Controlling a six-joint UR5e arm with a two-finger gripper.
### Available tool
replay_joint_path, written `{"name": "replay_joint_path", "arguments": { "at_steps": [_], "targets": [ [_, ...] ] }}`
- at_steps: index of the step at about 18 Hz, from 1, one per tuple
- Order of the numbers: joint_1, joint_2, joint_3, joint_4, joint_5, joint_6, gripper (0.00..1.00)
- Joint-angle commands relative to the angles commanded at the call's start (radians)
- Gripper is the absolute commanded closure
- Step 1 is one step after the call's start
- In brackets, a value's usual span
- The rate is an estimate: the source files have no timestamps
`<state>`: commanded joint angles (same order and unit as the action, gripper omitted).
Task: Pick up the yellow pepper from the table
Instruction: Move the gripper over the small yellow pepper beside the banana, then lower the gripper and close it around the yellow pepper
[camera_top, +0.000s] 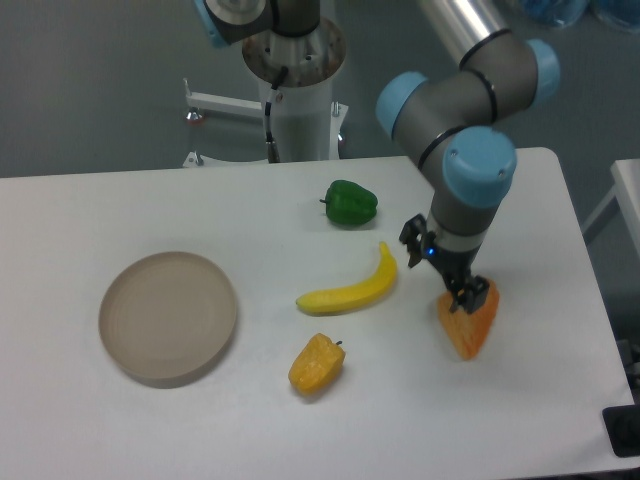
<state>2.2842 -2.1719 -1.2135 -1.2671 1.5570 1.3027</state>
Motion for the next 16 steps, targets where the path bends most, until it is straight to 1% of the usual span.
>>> {"name": "replay_joint_path", "arguments": {
  "at_steps": [2,4,5,9,11,16],
  "targets": [
    [-0.025,-0.023,0.009,0.009,-0.002,-0.072,0.0],
    [-0.052,-0.037,0.009,0.054,-0.006,-0.146,0.0],
    [-0.064,-0.039,0.011,0.058,-0.006,-0.169,0.0],
    [-0.109,-0.052,0.005,0.058,-0.011,-0.221,0.0],
    [-0.126,-0.054,-0.007,0.058,-0.011,-0.232,0.0],
    [-0.161,-0.069,-0.011,0.055,-0.011,-0.275,0.0]
  ]
}}
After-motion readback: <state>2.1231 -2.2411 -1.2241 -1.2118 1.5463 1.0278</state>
